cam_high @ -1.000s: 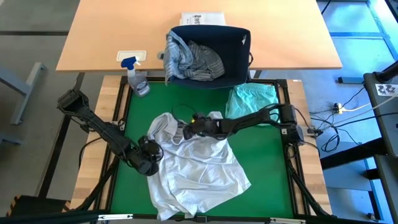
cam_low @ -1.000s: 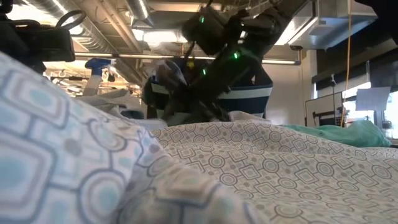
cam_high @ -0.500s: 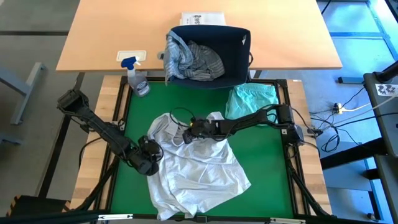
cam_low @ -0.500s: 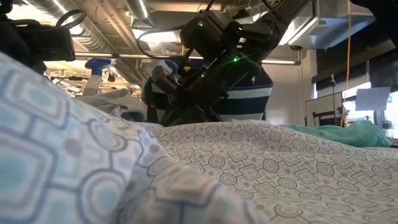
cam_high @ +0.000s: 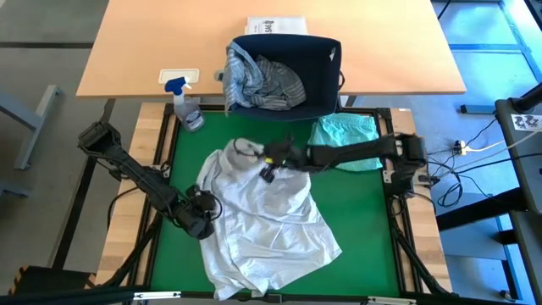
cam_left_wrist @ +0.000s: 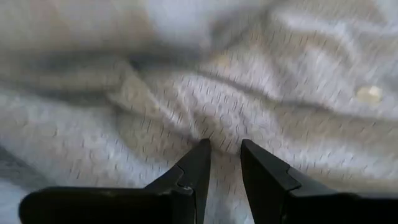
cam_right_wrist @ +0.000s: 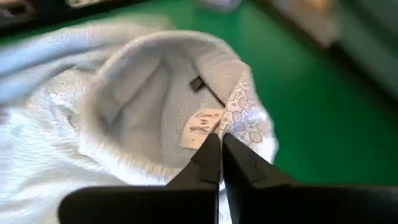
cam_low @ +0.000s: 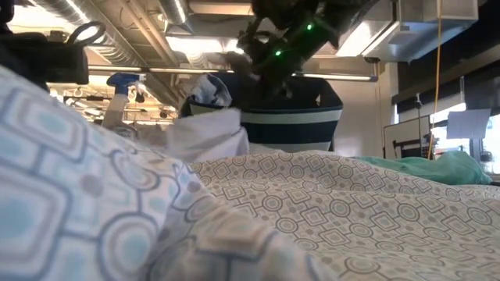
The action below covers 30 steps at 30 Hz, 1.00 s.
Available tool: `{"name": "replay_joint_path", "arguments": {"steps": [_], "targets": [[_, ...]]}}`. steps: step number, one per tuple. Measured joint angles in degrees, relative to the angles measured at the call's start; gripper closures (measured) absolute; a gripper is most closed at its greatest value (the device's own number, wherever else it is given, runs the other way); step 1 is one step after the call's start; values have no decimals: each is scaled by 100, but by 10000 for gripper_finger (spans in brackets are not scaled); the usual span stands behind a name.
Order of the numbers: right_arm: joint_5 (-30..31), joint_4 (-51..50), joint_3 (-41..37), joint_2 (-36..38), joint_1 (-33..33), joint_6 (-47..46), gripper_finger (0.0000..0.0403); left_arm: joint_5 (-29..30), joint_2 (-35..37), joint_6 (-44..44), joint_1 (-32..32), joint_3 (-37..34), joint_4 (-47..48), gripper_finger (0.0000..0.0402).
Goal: Fold laundry
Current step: Fold the white polo shirt
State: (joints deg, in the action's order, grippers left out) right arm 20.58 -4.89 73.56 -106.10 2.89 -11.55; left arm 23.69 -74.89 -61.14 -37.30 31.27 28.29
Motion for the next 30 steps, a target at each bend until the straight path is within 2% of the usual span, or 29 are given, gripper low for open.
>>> {"name": "replay_joint_path", "arguments": {"steps": [5,8,13,18,22,27,30], "targets": [[574,-432,2,377,483,1682,384,-450,-2,-21,0,0,195,317],[642,-464,2,395,776,2250,383,-517,-4,-27,0,0,192,317],[435,-236,-1,293,1175,2043,382,-519,-4,12,9,0,172,317],[75,-142,25,328,1375,1181,369,-692,139,187,104,218,516,317],[-592,-932,471,487,1415,466,319,-353,617,345,152,682,1373,317],[-1894,-2956,1487,621,1183,-23,251,632,1396,333,317,1231,2326,317],[-2073,-3816,1837,646,801,73,229,1076,1787,332,515,1257,2320,317]]}}
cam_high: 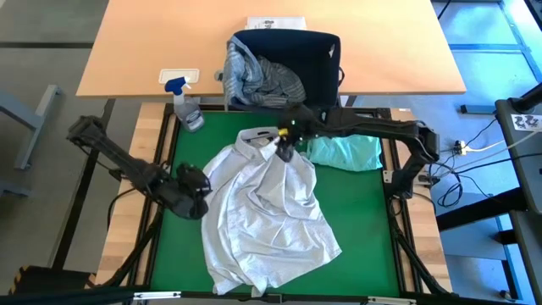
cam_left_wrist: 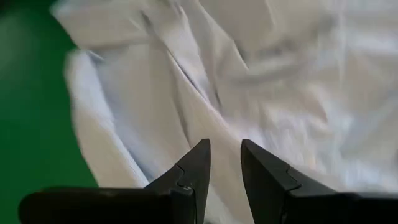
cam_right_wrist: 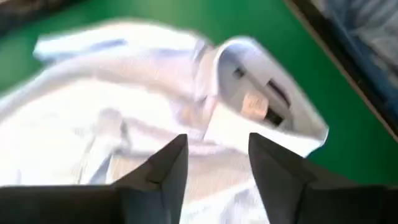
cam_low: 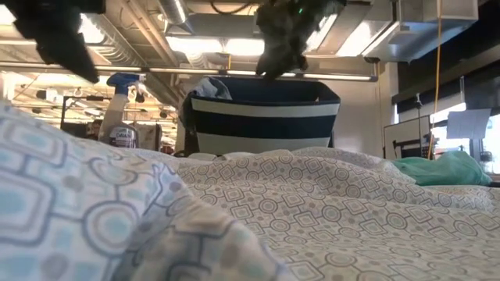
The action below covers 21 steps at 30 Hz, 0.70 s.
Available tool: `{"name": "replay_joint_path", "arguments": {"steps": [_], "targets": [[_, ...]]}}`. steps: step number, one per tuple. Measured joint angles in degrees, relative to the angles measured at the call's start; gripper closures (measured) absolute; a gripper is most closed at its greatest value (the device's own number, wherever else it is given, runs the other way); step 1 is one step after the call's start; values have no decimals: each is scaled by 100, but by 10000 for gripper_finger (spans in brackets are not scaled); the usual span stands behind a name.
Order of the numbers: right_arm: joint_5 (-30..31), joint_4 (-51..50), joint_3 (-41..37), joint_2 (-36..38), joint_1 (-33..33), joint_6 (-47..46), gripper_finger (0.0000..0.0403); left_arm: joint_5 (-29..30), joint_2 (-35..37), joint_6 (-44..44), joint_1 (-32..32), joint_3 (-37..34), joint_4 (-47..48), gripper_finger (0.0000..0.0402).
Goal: Fold laundry
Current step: Fold the white polo shirt
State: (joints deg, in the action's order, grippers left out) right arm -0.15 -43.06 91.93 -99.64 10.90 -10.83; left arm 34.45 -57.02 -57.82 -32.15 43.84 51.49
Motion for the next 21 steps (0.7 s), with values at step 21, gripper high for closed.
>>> {"name": "replay_joint_path", "arguments": {"steps": [21], "targets": [[1313,-873,-3069,-61,-1312,-416,246,-1079,87,-1566,840,-2633,-1152,317]]}}
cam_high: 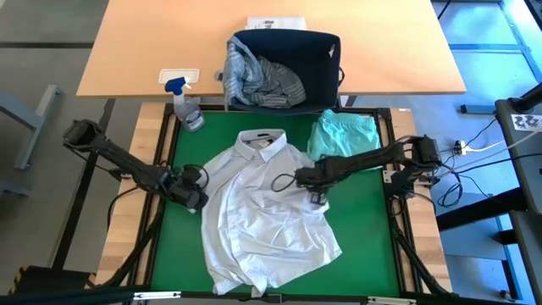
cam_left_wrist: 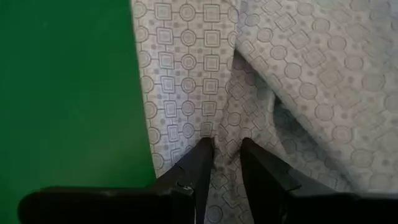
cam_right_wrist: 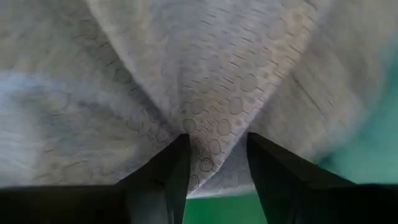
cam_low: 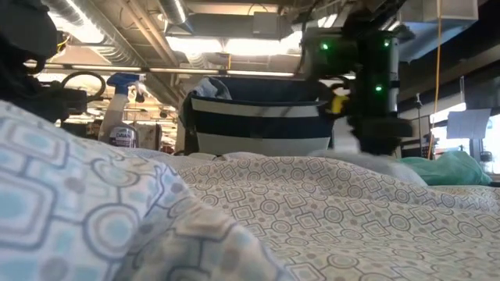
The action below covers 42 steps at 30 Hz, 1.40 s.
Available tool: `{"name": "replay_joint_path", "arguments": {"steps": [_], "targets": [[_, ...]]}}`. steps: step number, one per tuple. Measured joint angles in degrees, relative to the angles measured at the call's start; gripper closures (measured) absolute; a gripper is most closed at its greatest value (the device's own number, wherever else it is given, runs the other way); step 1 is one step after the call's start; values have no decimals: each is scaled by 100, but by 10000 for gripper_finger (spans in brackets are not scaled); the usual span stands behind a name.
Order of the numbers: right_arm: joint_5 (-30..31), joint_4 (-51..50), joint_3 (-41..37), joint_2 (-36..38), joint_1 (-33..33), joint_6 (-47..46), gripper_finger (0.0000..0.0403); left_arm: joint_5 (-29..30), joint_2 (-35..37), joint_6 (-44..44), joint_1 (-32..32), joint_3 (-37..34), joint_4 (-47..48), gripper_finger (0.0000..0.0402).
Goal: Fold laundry
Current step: Fold the white polo shirt
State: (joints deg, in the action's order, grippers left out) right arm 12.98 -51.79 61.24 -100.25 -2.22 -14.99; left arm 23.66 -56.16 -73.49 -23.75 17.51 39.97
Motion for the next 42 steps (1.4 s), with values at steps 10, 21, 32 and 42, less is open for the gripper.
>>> {"name": "replay_joint_path", "arguments": {"steps": [10,21,32,42], "targets": [[1346,-1544,1234,368,107,-16,252,-149,15,-7,3,181,221,317],[-112,1143,226,815,-438,-10,252,830,104,1232,1,988,116,317],[378,-2012,-653,833,-505,-283,252,-54,109,116,1,51,553,317],[-187,-508,898,1119,-819,-876,252,71,328,1139,-20,1345,811,317]]}}
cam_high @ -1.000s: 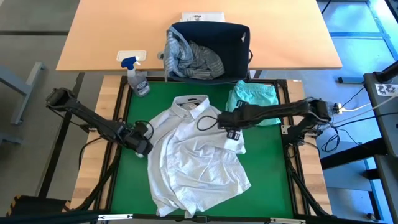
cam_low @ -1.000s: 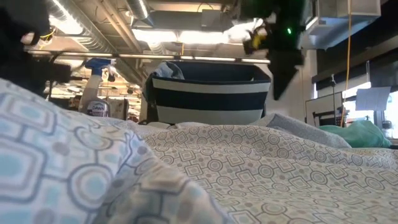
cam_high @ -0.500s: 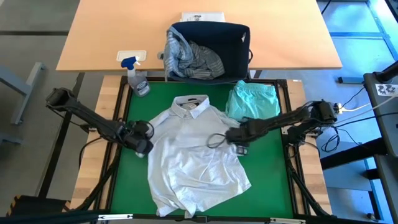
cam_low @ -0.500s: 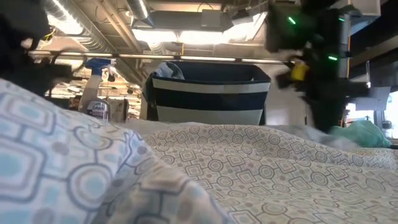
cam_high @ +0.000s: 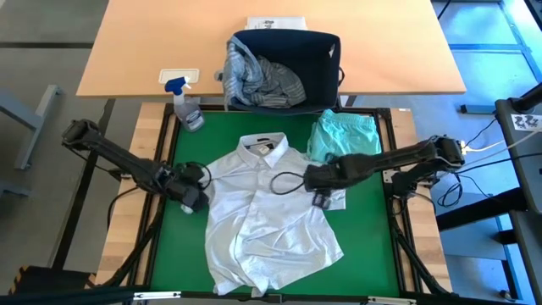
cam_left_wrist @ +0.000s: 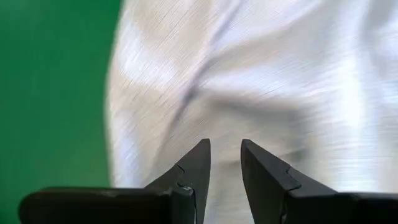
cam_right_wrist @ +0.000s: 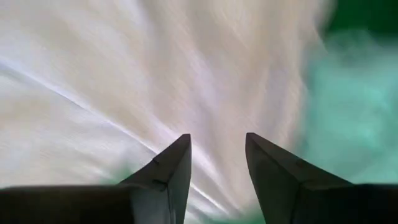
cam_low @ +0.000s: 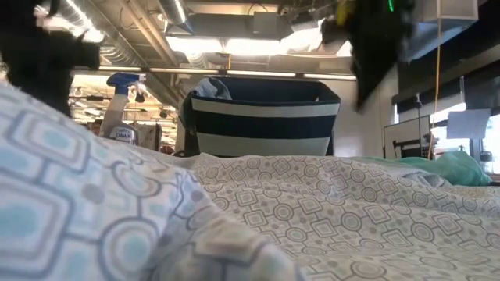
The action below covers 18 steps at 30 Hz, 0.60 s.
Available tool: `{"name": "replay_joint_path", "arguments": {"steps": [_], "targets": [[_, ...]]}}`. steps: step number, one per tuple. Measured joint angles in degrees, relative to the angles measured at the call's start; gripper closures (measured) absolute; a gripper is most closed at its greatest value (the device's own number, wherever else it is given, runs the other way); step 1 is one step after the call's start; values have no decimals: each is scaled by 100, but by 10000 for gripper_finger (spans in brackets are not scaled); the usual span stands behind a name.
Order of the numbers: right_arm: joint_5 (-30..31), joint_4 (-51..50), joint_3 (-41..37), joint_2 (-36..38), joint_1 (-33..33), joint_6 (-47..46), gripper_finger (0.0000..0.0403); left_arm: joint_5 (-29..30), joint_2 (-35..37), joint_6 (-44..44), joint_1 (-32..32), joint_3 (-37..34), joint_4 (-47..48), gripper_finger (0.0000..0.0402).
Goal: Fold laundry
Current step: Fold the white polo shirt
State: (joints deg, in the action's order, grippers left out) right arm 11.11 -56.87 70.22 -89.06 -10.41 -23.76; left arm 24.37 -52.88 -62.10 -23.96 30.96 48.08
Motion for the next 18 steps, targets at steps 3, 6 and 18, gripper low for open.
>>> {"name": "replay_joint_path", "arguments": {"steps": [3,6,18], "targets": [[-463,1306,62,33,-396,-101,252,-5,19,686,-93,369,-380,317],[-620,2194,-74,-75,-907,-308,252,-219,13,1050,-280,379,-1201,317],[-619,2520,-735,-1069,-2452,-1812,252,-769,-1020,75,-979,-447,-2577,317]]}}
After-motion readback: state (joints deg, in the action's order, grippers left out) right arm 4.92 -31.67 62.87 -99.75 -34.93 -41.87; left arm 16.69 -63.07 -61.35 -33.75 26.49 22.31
